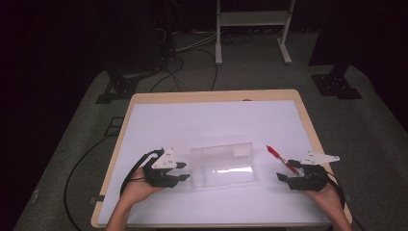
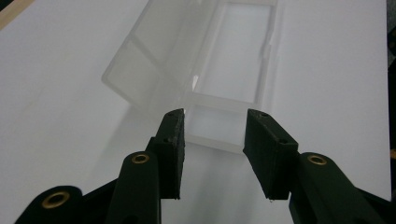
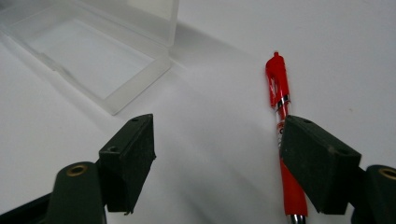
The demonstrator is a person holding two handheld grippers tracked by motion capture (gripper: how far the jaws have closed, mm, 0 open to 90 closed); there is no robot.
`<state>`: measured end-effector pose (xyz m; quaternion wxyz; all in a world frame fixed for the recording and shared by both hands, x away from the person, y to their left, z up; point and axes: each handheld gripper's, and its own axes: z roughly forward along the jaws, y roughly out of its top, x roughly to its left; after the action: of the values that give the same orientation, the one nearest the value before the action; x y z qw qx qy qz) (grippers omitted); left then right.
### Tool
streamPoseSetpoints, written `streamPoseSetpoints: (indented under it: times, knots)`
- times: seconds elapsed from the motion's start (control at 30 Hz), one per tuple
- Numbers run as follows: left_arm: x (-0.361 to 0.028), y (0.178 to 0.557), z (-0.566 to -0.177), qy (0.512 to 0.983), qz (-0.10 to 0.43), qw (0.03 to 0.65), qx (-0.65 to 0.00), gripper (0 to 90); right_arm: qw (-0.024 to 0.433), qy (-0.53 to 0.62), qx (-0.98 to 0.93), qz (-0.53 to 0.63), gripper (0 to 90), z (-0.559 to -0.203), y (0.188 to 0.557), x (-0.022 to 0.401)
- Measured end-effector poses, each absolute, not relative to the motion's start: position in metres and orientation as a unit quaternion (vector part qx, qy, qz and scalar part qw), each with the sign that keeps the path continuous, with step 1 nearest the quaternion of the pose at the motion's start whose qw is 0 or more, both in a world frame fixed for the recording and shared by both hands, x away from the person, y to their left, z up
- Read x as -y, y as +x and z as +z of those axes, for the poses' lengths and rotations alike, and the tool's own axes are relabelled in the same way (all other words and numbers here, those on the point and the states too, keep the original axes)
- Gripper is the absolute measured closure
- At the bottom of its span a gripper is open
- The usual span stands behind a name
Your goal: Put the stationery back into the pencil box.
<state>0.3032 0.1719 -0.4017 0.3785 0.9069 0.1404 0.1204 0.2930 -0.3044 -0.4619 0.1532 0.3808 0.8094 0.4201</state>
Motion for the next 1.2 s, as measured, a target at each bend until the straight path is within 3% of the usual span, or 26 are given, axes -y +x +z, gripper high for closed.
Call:
streamPoseSetpoints:
  times: [0.87,1.2]
  knots:
    - [-0.209,0.309,-0.406,0.887,0.141,0.396,-0.189,54.1,0.135,0.392,-0.817,0.400,22.9,-0.459,0.306,0.312]
    - [-0.224,0.311,-0.412,0.869,0.138,0.412,-0.238,48.2,0.132,0.387,-0.821,0.398,18.9,-0.456,0.310,0.310]
